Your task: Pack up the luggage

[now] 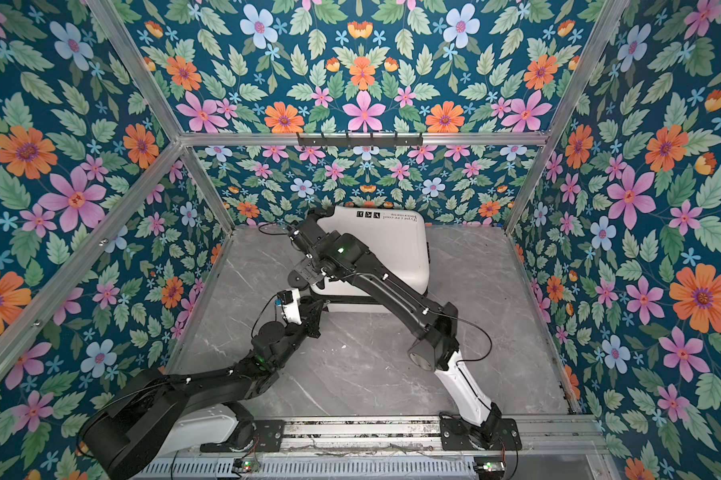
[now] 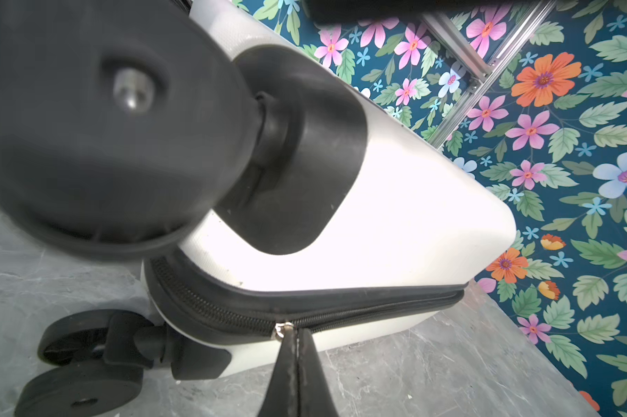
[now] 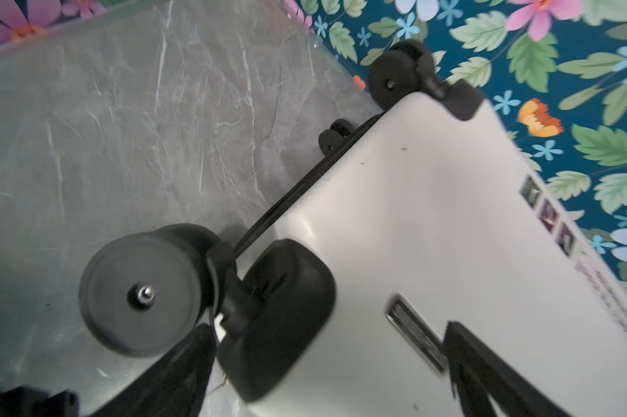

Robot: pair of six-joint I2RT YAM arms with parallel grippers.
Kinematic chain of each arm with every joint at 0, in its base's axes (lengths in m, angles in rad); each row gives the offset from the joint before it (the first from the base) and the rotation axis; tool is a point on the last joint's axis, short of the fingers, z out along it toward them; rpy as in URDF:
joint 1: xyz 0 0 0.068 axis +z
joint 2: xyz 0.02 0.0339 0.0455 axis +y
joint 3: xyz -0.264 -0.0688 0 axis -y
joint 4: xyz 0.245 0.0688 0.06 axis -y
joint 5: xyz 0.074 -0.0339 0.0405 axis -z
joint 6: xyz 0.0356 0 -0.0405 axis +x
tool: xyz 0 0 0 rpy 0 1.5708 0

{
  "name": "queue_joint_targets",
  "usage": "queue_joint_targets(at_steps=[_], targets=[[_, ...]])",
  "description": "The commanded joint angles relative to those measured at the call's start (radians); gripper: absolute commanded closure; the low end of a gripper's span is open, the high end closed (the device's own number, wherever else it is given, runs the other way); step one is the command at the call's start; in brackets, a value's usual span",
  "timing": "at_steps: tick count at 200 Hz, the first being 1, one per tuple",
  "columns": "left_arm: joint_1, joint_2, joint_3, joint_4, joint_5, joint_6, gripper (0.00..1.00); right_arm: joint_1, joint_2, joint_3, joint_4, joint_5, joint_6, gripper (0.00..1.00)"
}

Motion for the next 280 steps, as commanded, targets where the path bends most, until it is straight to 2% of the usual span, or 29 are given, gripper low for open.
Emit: queue_joint_targets(at_steps=[1,12,27,53,62,75,88,113,143,191,235,280], targets=[[0.011,-0.009,0.007,0.004,-0.009,0.02,1.0,-0.028,-0.142,-0.102,0.01,-0.024,0.107,0.01],[0.016,-0.011,0.01,0.0,-0.012,0.022,1.0,-0.082,-0.24,-0.212,0.04,-0.062,0.176,0.01],[0.025,-0.017,0.016,-0.012,-0.013,0.029,1.0,-0.22,-0.388,-0.404,0.098,-0.167,0.342,0.01],[0.048,-0.048,0.029,-0.072,-0.004,0.042,1.0,-0.583,-0.649,-0.875,0.339,-0.524,0.683,0.01],[0.059,-0.061,0.036,-0.11,0.004,0.046,1.0,-0.695,-0.71,-1.021,0.452,-0.616,0.776,0.05],[0.078,-0.079,0.046,-0.155,0.019,0.055,1.0,-0.788,-0.752,-1.135,0.521,-0.665,0.825,0.05],[0.101,-0.095,0.054,-0.197,0.035,0.059,1.0,-0.838,-0.759,-1.196,0.559,-0.692,0.851,0.05],[0.171,-0.121,0.073,-0.285,0.08,0.07,1.0,-0.866,-0.704,-1.228,0.602,-0.754,0.902,0.06],[0.312,-0.133,0.09,-0.352,0.145,0.081,1.0,-0.866,-0.655,-1.253,0.669,-0.776,0.996,0.08],[0.481,-0.081,0.165,-0.407,0.252,0.136,1.0,-0.861,-0.581,-1.282,0.733,-0.812,1.125,0.25],[0.537,0.0,0.223,-0.415,0.286,0.151,1.0,-0.776,-0.479,-1.259,0.799,-0.819,1.181,0.47],[0.545,0.035,0.247,-0.407,0.291,0.146,1.0,-0.74,-0.416,-1.308,0.84,-0.776,1.227,0.51]])
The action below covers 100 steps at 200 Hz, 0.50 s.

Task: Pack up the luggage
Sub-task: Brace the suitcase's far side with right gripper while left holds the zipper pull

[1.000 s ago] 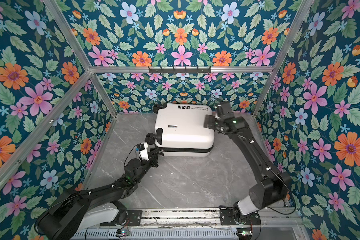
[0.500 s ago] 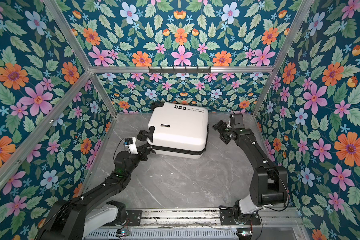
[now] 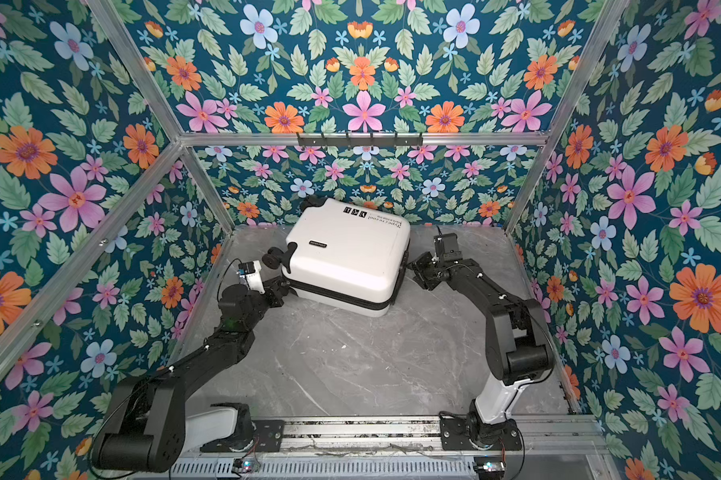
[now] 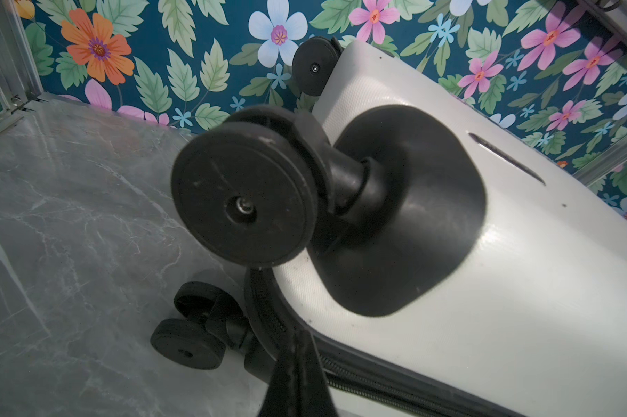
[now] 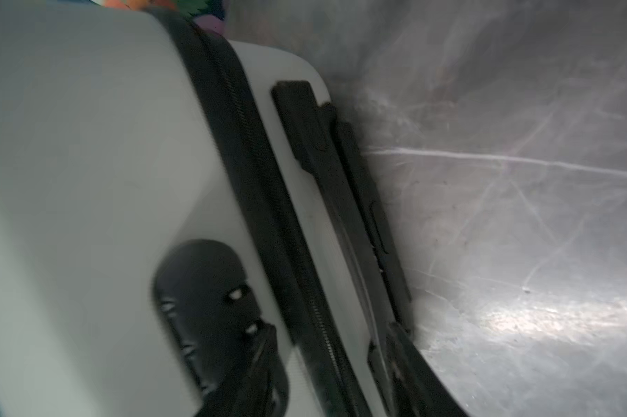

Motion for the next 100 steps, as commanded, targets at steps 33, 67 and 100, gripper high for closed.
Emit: queue_joint_targets(at_steps=[33,67,100], targets=[[0.002,0.002,-0.002,-0.036,0.022,0.007,1.0,0.004,0.056,-0.03,0.09,0.012,0.024,0.52],[0.002,-0.007,-0.012,-0.045,0.032,0.006,1.0,0.005,0.103,-0.027,0.158,-0.02,0.04,0.54],[0.002,-0.008,-0.016,-0.045,0.041,0.002,1.0,0.007,0.133,-0.037,0.215,-0.042,0.061,0.54]])
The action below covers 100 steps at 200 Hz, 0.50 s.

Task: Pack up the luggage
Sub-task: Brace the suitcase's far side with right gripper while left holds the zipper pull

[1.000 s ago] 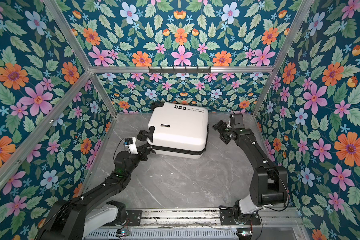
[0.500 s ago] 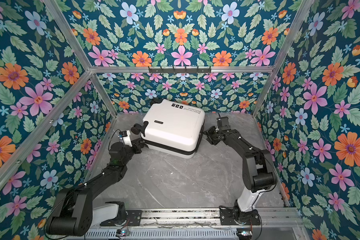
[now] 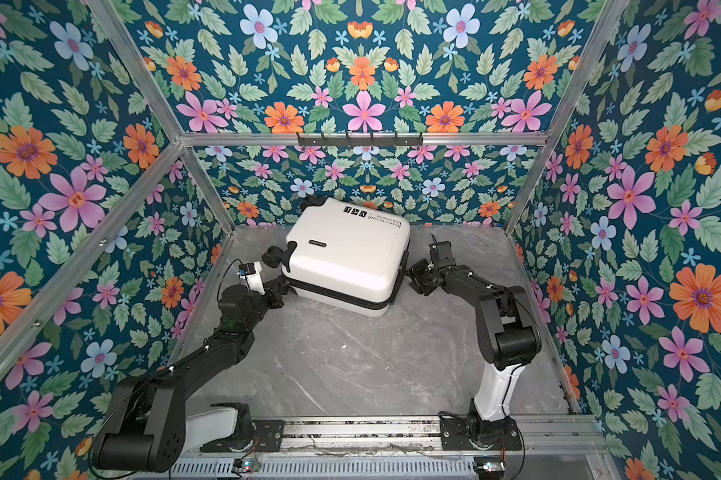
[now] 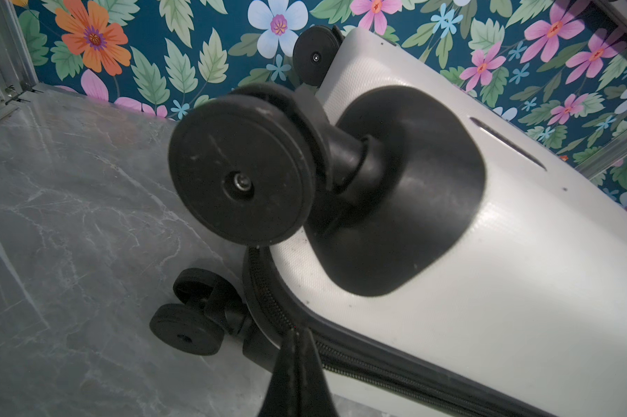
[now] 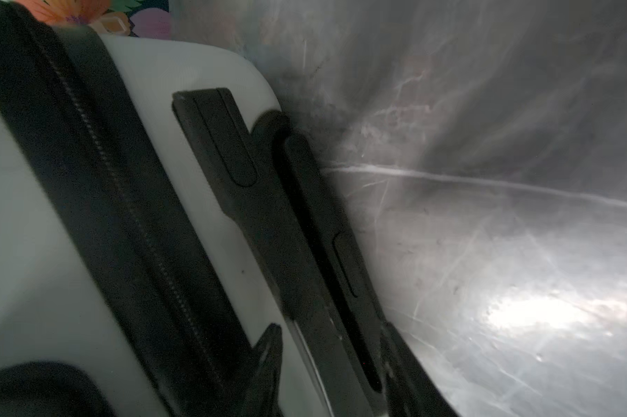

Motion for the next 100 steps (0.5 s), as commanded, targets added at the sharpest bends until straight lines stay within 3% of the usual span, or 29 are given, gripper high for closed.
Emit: queue_joint_targets(at_steps=[1,63,100], targets=[[0.0,0.001,-0.003,-0.038,0.016,0.003,1.0,0.003,0.015,-0.007,0.074,-0.024,0.028,0.54],[-0.001,-0.009,-0.011,-0.044,0.035,0.001,1.0,0.018,0.092,0.006,0.15,-0.06,0.067,0.65],[-0.001,-0.012,-0.011,-0.051,0.055,0.004,1.0,0.021,0.126,0.009,0.19,-0.092,0.087,0.85]])
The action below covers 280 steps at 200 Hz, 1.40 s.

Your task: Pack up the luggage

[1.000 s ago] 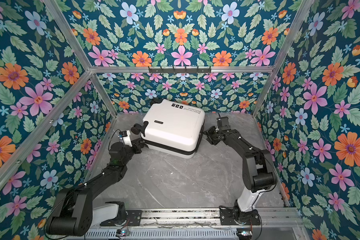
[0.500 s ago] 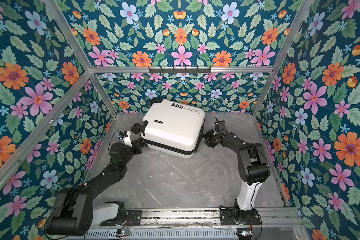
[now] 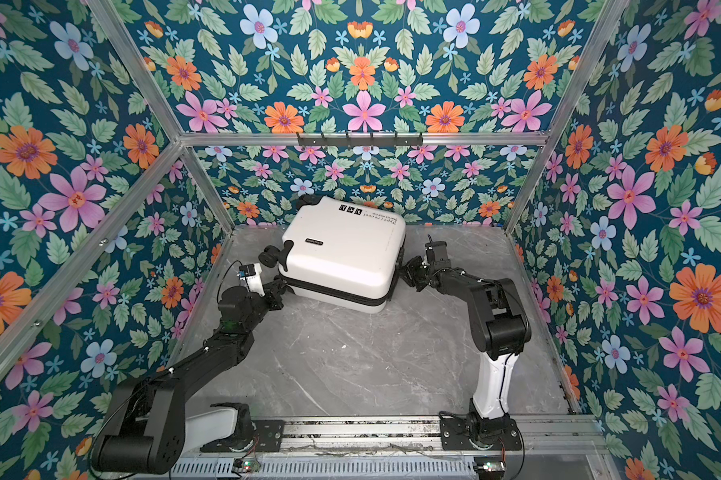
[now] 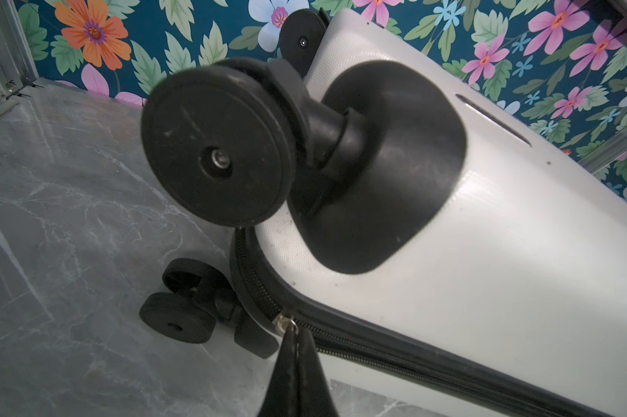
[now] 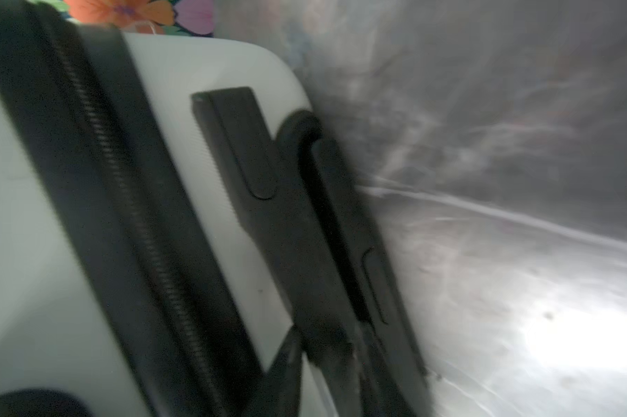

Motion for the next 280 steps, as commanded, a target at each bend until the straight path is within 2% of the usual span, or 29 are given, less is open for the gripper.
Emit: queue_joint_targets(at_steps=[1,16,31,53,75,98,119,170,192,204,245,266,280], targets=[[-0.002,-0.002,0.0,-0.043,0.05,0.005,1.0,0.006,0.021,-0.003,-0.034,-0.019,0.027,0.85],[-0.002,-0.007,0.002,-0.052,0.055,0.012,1.0,0.009,0.014,0.004,-0.058,-0.016,-0.008,0.83],[-0.002,-0.008,0.004,-0.06,0.059,0.019,1.0,0.018,-0.002,0.012,-0.095,-0.004,-0.06,0.69],[-0.002,-0.013,0.004,-0.065,0.059,0.022,1.0,0.035,-0.028,-0.009,-0.091,0.015,-0.1,0.57],[-0.002,-0.013,0.006,-0.068,0.061,0.024,1.0,0.046,-0.032,-0.038,-0.041,0.014,-0.105,0.55],[-0.002,-0.014,0.008,-0.072,0.065,0.025,1.0,0.048,-0.016,-0.081,0.061,-0.001,-0.059,0.55],[-0.002,-0.016,0.009,-0.075,0.065,0.025,1.0,0.049,0.006,-0.11,0.155,-0.001,-0.013,0.58],[-0.002,-0.031,0.003,-0.084,0.073,0.028,1.0,0.065,0.036,-0.13,0.316,0.017,0.059,0.7],[-0.002,-0.031,-0.001,-0.082,0.084,0.027,1.0,0.07,0.046,-0.138,0.368,0.025,0.085,0.83],[-0.002,-0.031,-0.003,-0.08,0.093,0.028,1.0,0.071,0.049,-0.139,0.387,0.025,0.098,1.0],[-0.025,-0.04,-0.006,-0.085,0.146,0.052,1.0,0.082,0.011,-0.173,0.427,0.049,0.126,1.0],[-0.082,-0.045,0.006,-0.091,0.172,0.064,1.0,0.113,-0.025,-0.191,0.413,0.087,0.131,1.0],[-0.158,-0.044,0.021,-0.1,0.173,0.074,1.0,0.139,-0.046,-0.208,0.42,0.13,0.152,1.0]])
